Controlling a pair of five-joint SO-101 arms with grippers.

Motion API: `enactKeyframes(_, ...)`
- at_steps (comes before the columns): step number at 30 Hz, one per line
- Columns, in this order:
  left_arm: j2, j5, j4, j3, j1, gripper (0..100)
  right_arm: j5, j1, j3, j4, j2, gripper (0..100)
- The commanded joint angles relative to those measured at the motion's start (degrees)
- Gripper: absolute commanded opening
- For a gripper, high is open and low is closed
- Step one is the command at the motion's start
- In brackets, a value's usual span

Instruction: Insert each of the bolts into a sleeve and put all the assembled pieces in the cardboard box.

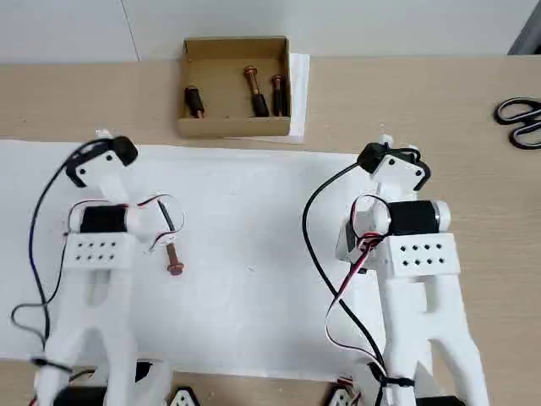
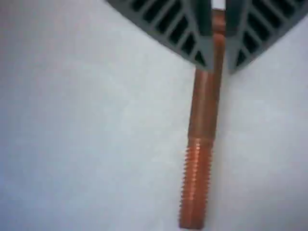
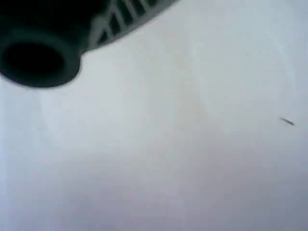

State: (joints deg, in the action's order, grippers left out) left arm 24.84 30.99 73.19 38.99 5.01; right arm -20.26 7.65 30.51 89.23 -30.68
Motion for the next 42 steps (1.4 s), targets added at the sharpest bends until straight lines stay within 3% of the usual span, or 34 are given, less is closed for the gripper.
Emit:
enactKeyframes(1,-4.2,0.3,0.4,-2.5,-0.4,1,0.6,-1.0,-0.2,-0.6,-2.1,0.2)
enactKeyframes(11,-11.8,0.3,1.6,-7.2,-0.5,1,0.6,-1.2,-0.2,-1.1,-2.1,0.2)
enactKeyframes(16,-13.1,0.3,4.5,-8.7,-4.7,1,2.6,-1.3,-0.2,-1.1,-2.0,0.2)
enactKeyframes(20,-13.1,0.3,5.0,-8.8,-7.0,8,3.1,-1.3,-0.2,-1.1,-2.1,0.2)
enactKeyframes(24,-13.1,0.2,5.1,-8.8,-6.6,14,3.1,-1.3,-0.2,-1.1,-2.1,0.2)
enactKeyframes(35,-13.1,-0.4,5.2,-8.7,-1.0,14,3.0,-1.3,-0.2,-1.1,-2.1,0.2)
enactKeyframes(42,-17.5,-1.7,4.8,-9.0,-1.1,14,3.0,-1.3,-0.2,-1.2,-2.1,0.2)
